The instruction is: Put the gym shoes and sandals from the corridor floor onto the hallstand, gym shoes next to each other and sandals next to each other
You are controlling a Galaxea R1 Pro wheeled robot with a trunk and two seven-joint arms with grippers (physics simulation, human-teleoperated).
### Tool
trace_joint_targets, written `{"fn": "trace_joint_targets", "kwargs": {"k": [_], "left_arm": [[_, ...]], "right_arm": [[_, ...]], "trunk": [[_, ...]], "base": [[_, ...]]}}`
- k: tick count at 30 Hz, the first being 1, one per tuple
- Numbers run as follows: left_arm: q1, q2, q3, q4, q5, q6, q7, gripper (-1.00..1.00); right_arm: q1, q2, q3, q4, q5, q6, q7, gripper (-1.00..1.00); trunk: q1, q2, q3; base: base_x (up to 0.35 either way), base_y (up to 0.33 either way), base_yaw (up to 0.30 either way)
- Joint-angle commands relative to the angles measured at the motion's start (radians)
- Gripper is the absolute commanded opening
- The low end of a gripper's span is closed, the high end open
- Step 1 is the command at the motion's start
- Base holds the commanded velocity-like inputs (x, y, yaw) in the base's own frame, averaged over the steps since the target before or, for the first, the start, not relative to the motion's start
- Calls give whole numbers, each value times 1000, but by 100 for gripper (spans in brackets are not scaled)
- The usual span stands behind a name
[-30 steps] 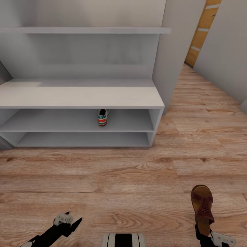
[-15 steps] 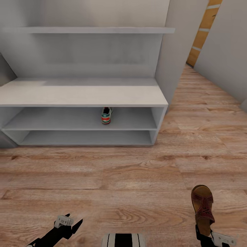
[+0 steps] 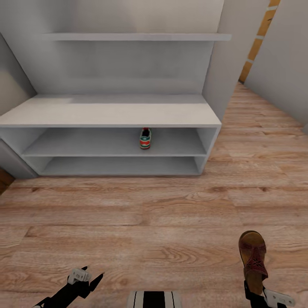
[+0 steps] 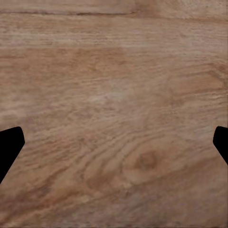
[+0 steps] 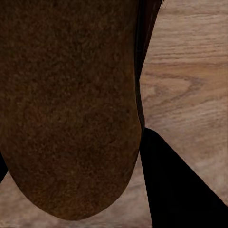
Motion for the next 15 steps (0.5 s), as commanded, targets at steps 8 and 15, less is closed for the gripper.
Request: {"fn": "trace_joint_targets", "kwargs": {"k": [8, 15], "left_arm": [[-1, -1, 2, 2, 4, -2, -6, 100], [-1, -1, 2, 2, 4, -1, -6, 100]], "right_arm": [[-1, 0, -8, 0, 4, -3, 5, -100], [-1, 0, -8, 0, 4, -3, 4, -100]], "trunk": [[-1, 0, -1], [-1, 0, -1]], "base": [[-56, 298, 0], [-3, 307, 0]]}}
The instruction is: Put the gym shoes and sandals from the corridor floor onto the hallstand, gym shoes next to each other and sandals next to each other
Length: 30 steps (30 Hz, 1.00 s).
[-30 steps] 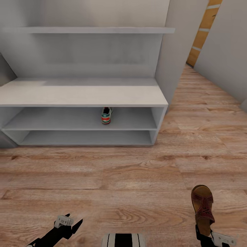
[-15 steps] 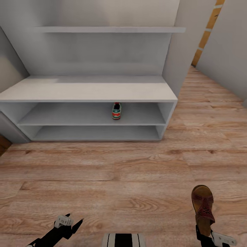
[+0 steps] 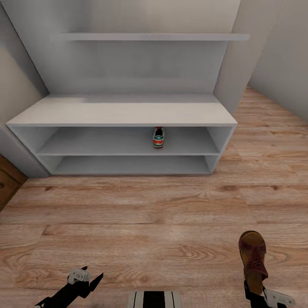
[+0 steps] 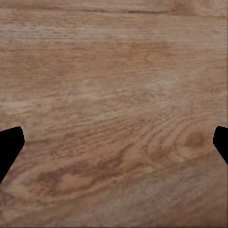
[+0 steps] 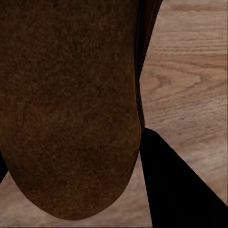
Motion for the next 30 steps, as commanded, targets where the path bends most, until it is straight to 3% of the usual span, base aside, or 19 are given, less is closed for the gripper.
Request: {"fn": "trace_joint_targets", "kwargs": {"k": [1, 30], "left_arm": [[-1, 0, 2, 2, 3, -2, -6, 100], [-1, 2, 4, 3, 5, -2, -6, 100]], "right_arm": [[-1, 0, -9, 0, 4, -3, 4, -100], [-1, 0, -9, -1, 4, -3, 4, -100]], "trunk": [[0, 0, -1], [0, 0, -1]], "base": [[0, 307, 0], [0, 307, 0]]}}
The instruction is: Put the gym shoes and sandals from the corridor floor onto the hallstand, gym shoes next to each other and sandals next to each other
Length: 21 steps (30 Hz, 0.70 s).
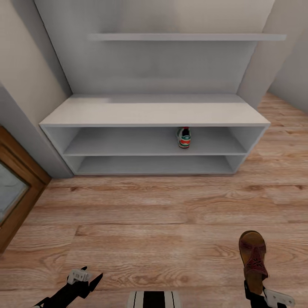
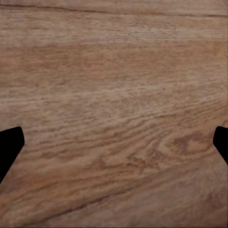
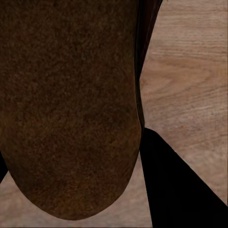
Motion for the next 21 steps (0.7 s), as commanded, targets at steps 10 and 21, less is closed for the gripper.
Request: {"fn": "trace_joint_targets", "kwargs": {"k": [10, 21], "left_arm": [[-1, 0, 2, 14, 2, -3, -6, 100], [-1, 1, 4, 14, 3, -4, -7, 100]], "right_arm": [[-1, 0, -8, 1, 4, -3, 4, -100], [-1, 0, -8, 1, 4, -3, 4, -100]], "trunk": [[0, 0, -1], [0, 0, -1]], "base": [[0, 307, 0], [-15, 307, 0]]}}
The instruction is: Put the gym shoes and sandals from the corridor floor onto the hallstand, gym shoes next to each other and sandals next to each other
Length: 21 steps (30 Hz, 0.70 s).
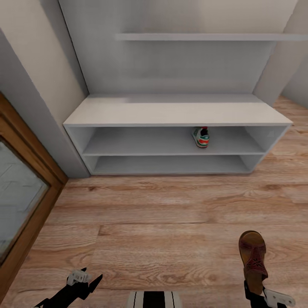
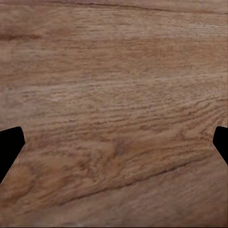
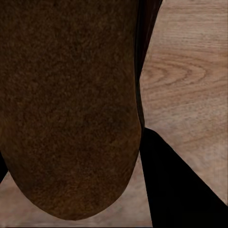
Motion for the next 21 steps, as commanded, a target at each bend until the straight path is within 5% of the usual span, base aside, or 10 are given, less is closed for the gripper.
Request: {"fn": "trace_joint_targets", "kwargs": {"k": [1, 21], "left_arm": [[-1, 0, 2, 2, 3, -1, -6, 100], [-1, 0, 2, 2, 8, -1, -11, 100]], "right_arm": [[-1, 1, -9, 0, 4, -3, 5, -100], [-1, 6, -7, 1, 4, -2, 7, -100]], "trunk": [[0, 0, -1], [0, 0, -1]], "base": [[-72, 307, 0], [-46, 306, 0]]}}
